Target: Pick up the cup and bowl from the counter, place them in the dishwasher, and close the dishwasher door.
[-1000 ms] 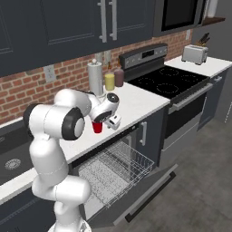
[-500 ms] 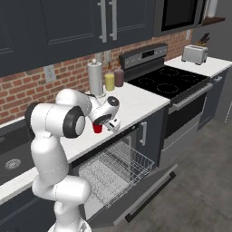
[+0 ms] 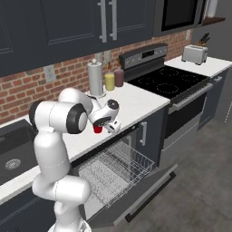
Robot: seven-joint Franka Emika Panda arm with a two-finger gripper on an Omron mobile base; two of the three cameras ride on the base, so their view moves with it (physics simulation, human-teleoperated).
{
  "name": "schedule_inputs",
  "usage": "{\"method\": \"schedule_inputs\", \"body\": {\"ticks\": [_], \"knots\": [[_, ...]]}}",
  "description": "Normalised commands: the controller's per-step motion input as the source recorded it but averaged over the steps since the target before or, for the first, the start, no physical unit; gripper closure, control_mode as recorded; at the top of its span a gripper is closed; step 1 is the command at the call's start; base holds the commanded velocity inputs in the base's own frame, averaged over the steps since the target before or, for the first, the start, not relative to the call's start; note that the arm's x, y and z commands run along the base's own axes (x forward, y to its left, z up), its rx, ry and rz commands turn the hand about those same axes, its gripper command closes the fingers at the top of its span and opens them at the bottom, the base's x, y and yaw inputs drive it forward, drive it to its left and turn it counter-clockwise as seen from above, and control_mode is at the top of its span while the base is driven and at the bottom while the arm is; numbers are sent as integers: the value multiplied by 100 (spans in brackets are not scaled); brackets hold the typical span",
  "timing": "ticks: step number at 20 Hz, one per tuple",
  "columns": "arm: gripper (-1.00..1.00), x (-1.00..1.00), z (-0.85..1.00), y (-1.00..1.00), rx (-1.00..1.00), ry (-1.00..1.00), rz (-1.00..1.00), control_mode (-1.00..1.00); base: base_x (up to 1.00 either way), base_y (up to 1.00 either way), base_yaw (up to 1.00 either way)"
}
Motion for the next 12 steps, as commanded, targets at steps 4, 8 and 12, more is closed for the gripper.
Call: {"method": "schedule_inputs", "body": {"ticks": [4,8,12], "knots": [[100,14,-25,1,0,0,0,-100,0,0,0],[100,4,-21,1,0,0,0,-100,0,0,0],[100,-3,-12,0,0,0,0,-100,0,0,0]]}}
